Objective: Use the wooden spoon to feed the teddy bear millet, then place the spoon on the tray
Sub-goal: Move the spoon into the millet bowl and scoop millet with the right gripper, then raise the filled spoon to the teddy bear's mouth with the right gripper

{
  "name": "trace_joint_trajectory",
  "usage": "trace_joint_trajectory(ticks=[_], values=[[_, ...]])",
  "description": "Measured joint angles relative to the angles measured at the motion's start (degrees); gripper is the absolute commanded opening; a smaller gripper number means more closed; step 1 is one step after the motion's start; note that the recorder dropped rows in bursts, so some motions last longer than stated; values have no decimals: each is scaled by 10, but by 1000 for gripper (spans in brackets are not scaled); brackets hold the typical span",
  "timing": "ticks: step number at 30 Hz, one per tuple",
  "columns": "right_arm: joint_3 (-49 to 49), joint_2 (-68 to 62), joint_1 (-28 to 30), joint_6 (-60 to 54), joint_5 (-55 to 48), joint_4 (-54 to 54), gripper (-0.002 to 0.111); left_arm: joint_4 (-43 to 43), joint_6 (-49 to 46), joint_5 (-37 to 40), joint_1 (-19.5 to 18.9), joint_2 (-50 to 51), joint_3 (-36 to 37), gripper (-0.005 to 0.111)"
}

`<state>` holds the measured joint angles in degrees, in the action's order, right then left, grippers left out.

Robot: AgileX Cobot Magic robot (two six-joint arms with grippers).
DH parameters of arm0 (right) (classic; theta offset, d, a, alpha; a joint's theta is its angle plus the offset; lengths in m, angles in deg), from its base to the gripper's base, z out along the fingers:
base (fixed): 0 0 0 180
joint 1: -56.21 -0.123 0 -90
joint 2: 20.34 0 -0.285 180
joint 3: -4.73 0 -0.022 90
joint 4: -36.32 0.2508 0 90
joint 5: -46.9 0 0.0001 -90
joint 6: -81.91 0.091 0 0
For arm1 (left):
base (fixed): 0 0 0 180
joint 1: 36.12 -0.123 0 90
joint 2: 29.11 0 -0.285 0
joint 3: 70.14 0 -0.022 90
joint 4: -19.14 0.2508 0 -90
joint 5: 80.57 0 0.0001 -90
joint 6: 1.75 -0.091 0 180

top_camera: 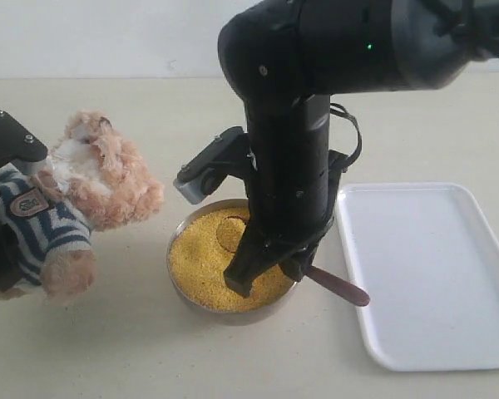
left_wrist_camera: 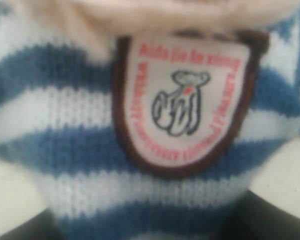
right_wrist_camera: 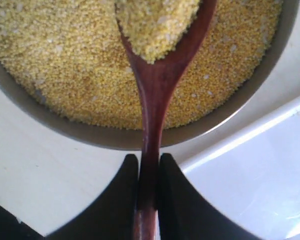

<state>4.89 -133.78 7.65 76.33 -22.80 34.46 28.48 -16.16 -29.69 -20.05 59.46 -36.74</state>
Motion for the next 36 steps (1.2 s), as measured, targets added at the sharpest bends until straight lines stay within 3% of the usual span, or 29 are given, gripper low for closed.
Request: trace_joint_trajectory(ticks=[11, 18, 31, 36], values=[[-1, 4, 28, -43, 0, 117, 0, -30, -18, 17, 0, 0, 0, 4], [-70, 16, 26, -34, -1, 135, 0, -56, -43, 19, 0, 0, 0, 4], [-242, -35, -21, 25, -2, 132, 0, -78, -62, 20, 0, 0, 0, 4], [-275, -72, -44, 52, -2, 72, 0, -79, -62, 20, 0, 0, 0, 4]])
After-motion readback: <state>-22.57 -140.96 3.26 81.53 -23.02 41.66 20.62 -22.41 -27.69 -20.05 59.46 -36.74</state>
